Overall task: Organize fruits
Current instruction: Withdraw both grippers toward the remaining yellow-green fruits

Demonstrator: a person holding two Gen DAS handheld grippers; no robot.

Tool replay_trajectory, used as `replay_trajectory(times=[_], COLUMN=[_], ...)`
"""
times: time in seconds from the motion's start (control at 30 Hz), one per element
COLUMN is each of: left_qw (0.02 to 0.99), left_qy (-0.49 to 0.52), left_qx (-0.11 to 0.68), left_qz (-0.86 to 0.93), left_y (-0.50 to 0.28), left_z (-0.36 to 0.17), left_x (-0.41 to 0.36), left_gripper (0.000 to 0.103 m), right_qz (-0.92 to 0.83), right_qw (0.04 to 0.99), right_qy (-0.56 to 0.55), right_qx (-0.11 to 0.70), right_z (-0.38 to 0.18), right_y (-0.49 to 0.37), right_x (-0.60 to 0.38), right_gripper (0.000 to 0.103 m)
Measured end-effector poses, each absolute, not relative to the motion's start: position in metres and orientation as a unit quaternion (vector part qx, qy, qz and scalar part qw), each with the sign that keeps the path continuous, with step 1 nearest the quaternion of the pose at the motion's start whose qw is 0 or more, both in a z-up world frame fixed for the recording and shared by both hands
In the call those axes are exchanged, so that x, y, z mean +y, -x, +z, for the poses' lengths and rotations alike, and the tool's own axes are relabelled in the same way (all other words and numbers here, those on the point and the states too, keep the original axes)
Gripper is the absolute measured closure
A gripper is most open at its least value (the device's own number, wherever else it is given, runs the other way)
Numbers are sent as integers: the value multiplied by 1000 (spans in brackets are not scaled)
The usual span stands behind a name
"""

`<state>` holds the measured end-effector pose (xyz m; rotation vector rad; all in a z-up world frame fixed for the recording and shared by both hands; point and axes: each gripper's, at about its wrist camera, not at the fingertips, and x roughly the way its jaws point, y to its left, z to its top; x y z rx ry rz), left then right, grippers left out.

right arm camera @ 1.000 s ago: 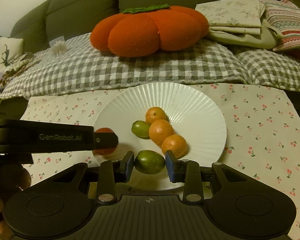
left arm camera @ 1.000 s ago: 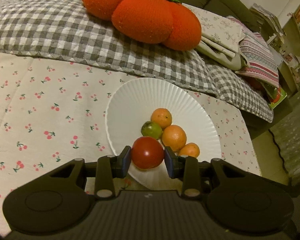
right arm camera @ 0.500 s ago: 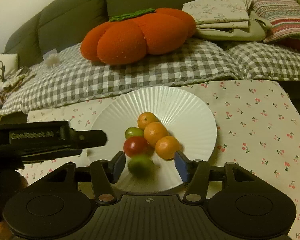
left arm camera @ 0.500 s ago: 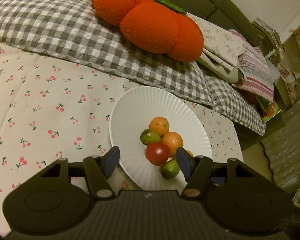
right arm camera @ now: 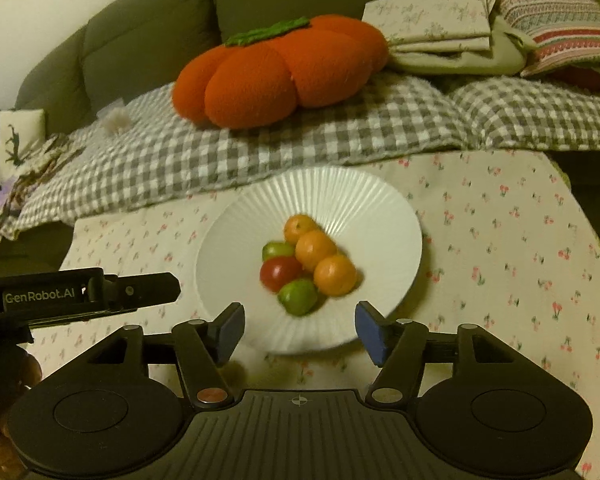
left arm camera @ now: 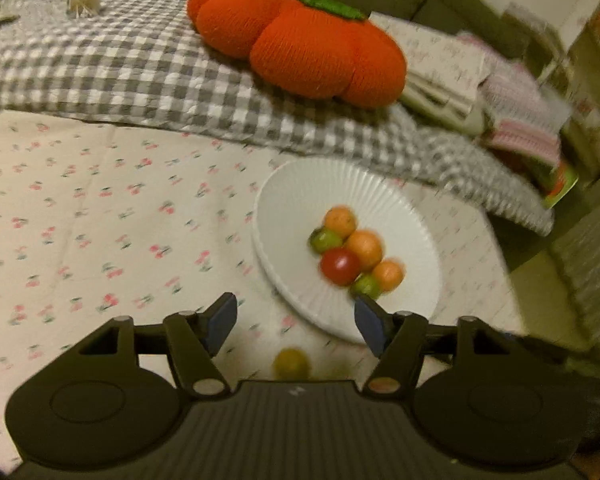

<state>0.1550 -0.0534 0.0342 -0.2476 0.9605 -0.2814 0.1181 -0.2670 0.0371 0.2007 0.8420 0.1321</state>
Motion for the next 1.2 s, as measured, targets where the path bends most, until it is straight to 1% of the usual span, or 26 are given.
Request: replay_trajectory(times=[0.07, 0.1, 0.17, 0.23, 0.3, 0.4, 0.47, 0.53, 0.63, 0.7, 0.77, 1.07, 1.2], left_qw=[875, 875, 874, 874, 871, 868, 867, 866, 865, 865, 866, 860, 863], left_qy=[93, 89, 85, 83, 81, 81, 80, 78, 79, 78, 80, 71, 62], left_qx=[458, 459, 463, 466, 472, 479, 483, 486, 488, 487, 486, 499, 491], left_qz=[-125, -123, -118, -113, -107, -100, -95, -91, -91, -91, -88, -84, -101], left_y=[-145, -141, -134, -127, -120, -111, -105, -100, -92, -86, -79, -66, -60], left_z=[36, 36, 37, 36, 35, 32, 29, 28, 29, 30, 29, 11, 7], left_x=[-55, -54, -52, -51, -48, -47, -46, -46, -46, -45, -42, -35, -39], left_gripper=[32, 29, 27, 25, 22, 19, 15, 15, 14, 9, 7, 6, 6], right_qz=[66, 67, 72, 77, 79, 81, 81, 81, 78, 77, 77, 72, 74], right_qw=[900, 898, 894, 891, 888, 884, 885, 886, 886, 885, 884, 875, 877], right_qy=[-98, -98, -96, -95, -90, -82, -79, -78, -81, -82, -77, -58, -56], right_qx=[419, 423, 433, 437, 444, 452, 452, 450, 450, 452, 454, 474, 472], right_z=[36, 36, 35, 34, 33, 31, 31, 33, 33, 32, 29, 5, 2], right_y=[-112, -110, -103, -97, -90, -81, -75, -71, -65, -61, -57, -43, -41], right_x=[-264, -263, -260, -257, -254, -252, -253, -256, -262, -265, -267, -272, -272], right_gripper=[38, 38, 36, 29, 27, 27, 24, 20, 19, 19, 18, 17, 17])
